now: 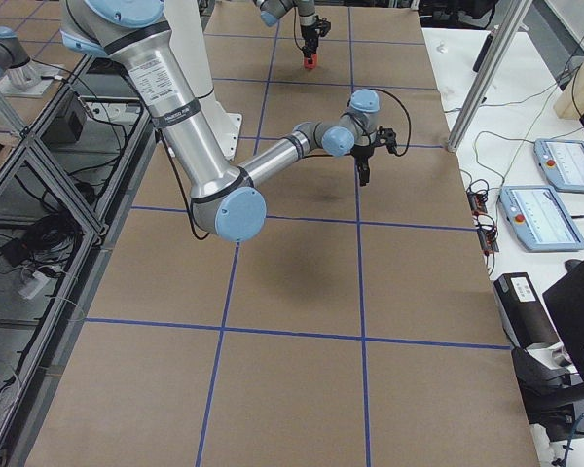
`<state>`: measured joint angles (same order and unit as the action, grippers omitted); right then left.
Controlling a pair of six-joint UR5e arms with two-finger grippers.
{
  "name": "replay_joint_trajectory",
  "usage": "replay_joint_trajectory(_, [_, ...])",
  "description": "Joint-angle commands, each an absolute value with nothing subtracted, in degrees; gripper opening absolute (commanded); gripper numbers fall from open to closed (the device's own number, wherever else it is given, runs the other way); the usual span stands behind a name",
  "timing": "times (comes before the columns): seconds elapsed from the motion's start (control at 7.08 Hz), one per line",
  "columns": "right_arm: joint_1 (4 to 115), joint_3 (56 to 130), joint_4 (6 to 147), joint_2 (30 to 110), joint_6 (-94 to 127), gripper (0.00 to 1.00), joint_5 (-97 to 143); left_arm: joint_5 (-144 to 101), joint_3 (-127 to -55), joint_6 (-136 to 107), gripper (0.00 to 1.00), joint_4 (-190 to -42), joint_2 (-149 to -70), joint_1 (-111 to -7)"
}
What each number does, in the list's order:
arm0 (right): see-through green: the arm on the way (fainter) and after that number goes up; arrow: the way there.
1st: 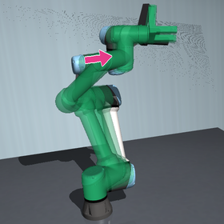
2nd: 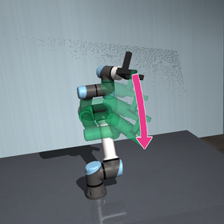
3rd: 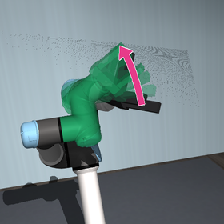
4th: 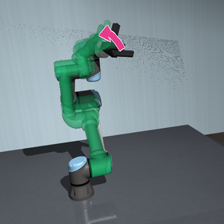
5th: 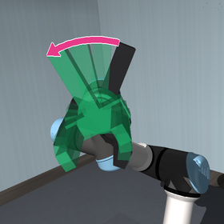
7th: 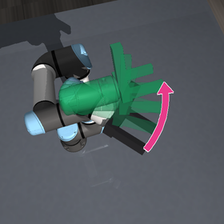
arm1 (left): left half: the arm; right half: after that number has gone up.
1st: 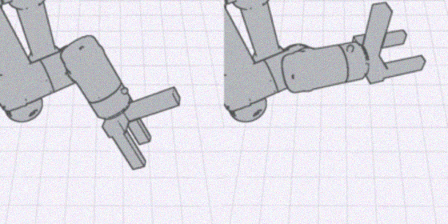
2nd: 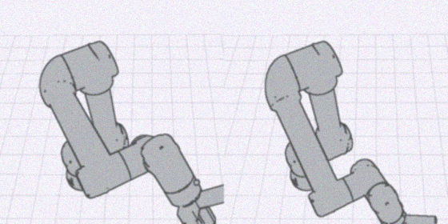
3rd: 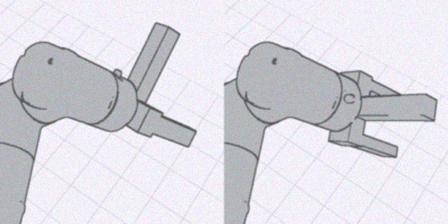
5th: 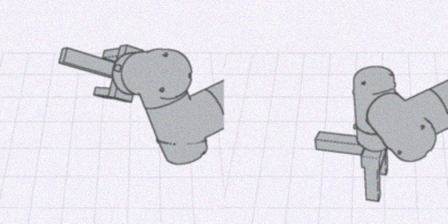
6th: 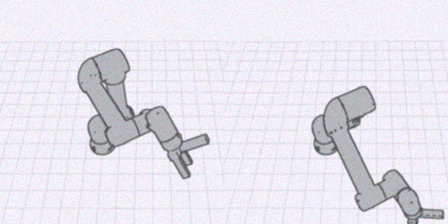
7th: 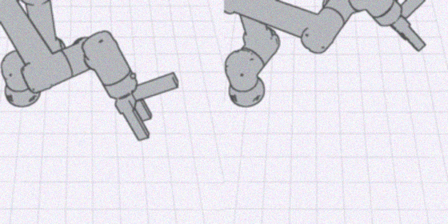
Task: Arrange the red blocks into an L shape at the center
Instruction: 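Close the left gripper on the last red cube, then lift the red cube with the left gripper and carry it toward the pair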
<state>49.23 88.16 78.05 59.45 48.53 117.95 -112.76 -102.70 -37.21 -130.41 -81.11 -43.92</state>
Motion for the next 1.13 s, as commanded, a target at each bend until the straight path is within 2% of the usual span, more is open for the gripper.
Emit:
replay_joint_trajectory(0.0, [49.22, 88.15, 78.13, 59.33, 48.34, 0.99, 117.95, -119.24, -106.59, -37.88, 0.00, -125.20, -82.08, -45.78])
replay_joint_trajectory(0.28, [49.22, 88.15, 78.05, 59.33, 48.69, 0.99, 117.95, -119.18, -107.40, -38.40, 0.00, -109.32, -92.50, -51.31])
replay_joint_trajectory(0.42, [49.31, 88.24, 77.96, 59.24, 48.52, 0.99, 118.04, -119.18, -106.88, -46.67, 0.00, -105.25, -96.20, -51.94])
replay_joint_trajectory(0.56, [49.65, 88.33, 77.96, 59.15, 48.52, 0.99, 118.12, -118.74, -105.40, -57.98, 0.00, -99.03, -102.33, -51.94])
replay_joint_trajectory(0.99, [50.54, 88.50, 77.96, 59.33, 48.25, 0.99, 118.30, -113.33, -100.84, -101.29, 0.00, -97.12, -112.37, -48.28])
